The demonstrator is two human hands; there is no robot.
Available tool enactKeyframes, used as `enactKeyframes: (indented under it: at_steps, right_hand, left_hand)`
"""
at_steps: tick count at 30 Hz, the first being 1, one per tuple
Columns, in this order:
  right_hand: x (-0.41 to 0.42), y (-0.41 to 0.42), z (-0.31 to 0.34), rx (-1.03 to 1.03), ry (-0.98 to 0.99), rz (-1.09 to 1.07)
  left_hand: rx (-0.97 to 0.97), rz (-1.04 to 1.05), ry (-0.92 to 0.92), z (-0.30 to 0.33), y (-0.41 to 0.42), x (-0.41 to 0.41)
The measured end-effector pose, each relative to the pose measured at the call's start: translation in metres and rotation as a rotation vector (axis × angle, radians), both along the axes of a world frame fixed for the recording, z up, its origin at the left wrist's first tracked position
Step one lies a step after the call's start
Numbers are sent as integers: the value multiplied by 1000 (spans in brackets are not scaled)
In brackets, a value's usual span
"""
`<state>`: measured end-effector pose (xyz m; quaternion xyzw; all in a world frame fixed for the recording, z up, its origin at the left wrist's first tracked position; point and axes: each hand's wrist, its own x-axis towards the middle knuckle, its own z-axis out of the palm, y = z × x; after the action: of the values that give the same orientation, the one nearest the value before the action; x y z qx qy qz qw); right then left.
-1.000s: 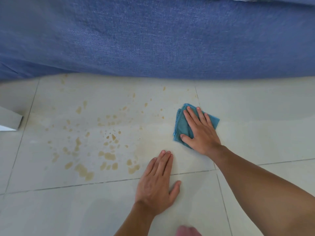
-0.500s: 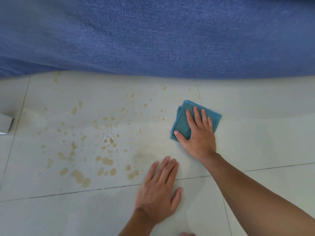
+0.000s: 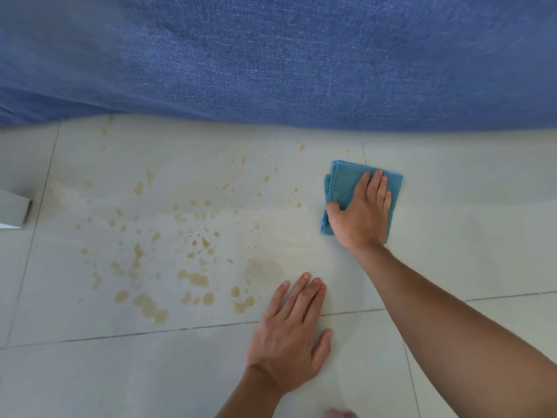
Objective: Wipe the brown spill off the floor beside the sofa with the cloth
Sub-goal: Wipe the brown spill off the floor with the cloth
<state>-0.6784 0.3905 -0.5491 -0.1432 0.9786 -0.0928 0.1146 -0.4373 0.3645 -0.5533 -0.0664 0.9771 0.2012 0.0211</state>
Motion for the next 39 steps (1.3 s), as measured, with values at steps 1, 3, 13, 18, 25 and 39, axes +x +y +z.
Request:
enactKeyframes:
  at_steps: [1,3,13,18,25,39]
  right_hand:
    - [-8,0,0,7,17,47]
    - [-24,-1,-2,35,43,143]
    - [-34,-32,-2,71,61,456]
    - [-18,-1,-2,89,74,531]
    - [-62,-32,-1,144,66,419]
    - [-64,-153,16,146,-46,843]
  left_hand:
    - [2,3,1,0,0,0]
    - [3,6,-1,0,0,1]
    - [-3,-3,-8,-2,-1,1]
    - [-3,2,6,-1,-1,1]
    - [-4,11,36,-4,0,1]
    - [-20,64,141,-13,2,-1]
